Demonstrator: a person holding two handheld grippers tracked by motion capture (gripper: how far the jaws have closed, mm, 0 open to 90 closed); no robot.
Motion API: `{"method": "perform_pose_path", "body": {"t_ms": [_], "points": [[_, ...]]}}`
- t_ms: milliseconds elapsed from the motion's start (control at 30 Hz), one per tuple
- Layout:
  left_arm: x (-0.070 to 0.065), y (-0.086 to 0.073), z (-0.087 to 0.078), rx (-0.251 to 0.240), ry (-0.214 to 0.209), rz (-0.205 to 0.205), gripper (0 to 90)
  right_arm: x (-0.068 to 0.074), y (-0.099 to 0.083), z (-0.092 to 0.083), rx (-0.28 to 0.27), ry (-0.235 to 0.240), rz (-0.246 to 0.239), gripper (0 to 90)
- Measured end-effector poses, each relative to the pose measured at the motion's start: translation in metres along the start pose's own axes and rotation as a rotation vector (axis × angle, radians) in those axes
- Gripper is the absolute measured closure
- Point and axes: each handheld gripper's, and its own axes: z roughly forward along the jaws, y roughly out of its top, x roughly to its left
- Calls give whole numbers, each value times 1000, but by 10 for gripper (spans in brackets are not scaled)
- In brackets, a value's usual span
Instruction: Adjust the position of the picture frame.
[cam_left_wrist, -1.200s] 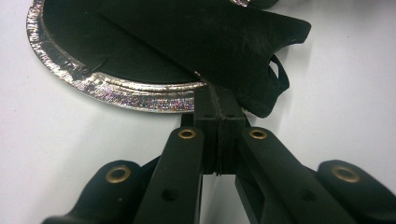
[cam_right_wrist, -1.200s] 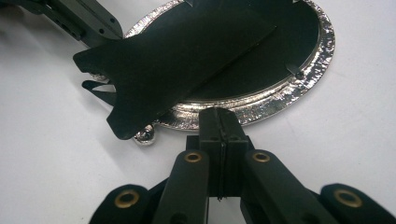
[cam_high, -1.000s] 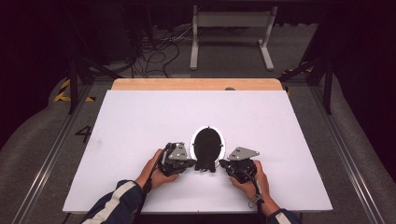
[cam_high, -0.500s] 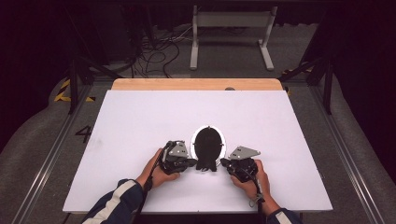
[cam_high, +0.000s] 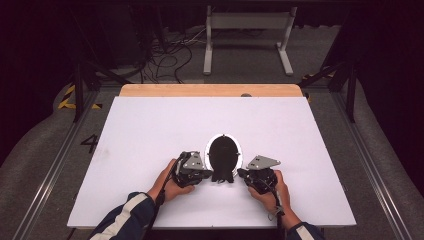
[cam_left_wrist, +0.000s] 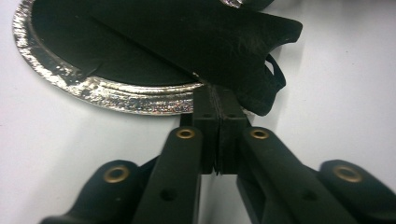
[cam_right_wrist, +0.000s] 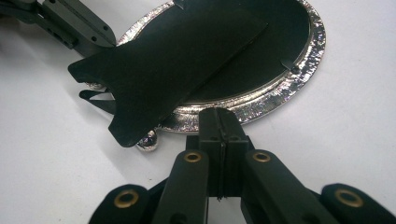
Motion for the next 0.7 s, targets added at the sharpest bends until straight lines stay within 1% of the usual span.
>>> {"method": "perform_pose_path", "body": {"t_ms": [33,67,100,133,167,200,233,267,300,333,367,400,433,467,500,533,600,633,667,700], "points": [[1,-1,-2,-17,-20,2,851,0,0,0,-1,2,-1,886],[0,-2,-4,-23,-14,7,841,-1,0,0,-3,-1,2,876],[-1,-3,-7,-15,4,14,834,-1,-1,-1,-2,0,7,866],[-1,-3,-9,-18,14,31,824,-2,-1,-2,-3,0,8,861],[-2,-4,-14,-28,28,53,812,-3,-2,-2,-4,3,9,855],[-4,-5,-19,-37,35,61,788,-4,-3,-4,-8,10,11,844],[-5,-6,-22,-41,44,69,783,-5,-3,-6,-11,13,11,835],[-6,-9,-31,-37,63,92,762,-6,-3,-8,-15,14,8,827],[-6,-12,-35,-43,71,92,712,-9,-4,-12,-20,7,9,807],[-6,-15,-40,-40,89,100,696,-11,-4,-14,-24,7,16,798],[-6,-15,-40,-40,89,100,675,-11,-4,-14,-24,7,16,798],[-6,-20,-45,-32,91,109,675,-13,-4,-16,-29,7,24,789],[-4,-24,-50,-33,97,99,632,-15,-5,-19,-30,3,27,780],[-2,-28,-54,-36,115,76,591,-16,-5,-21,-32,3,26,764],[0,-32,-59,-44,118,58,566,-17,-5,-23,-32,4,25,753],[2,-38,-66,-56,135,29,538,-18,-6,-24,-34,0,24,748],[3,-47,-75,-58,168,1,434,-21,-7,-28,-33,5,27,727],[2,-54,-79,-59,191,-14,394,-21,-7,-29,-32,10,28,715],[1,-59,-83,-57,213,-27,335,-21,-7,-31,-33,7,21,711],[0,-64,-87,-56,226,-40,303,-20,-7,-33,-33,8,17,711]]}}
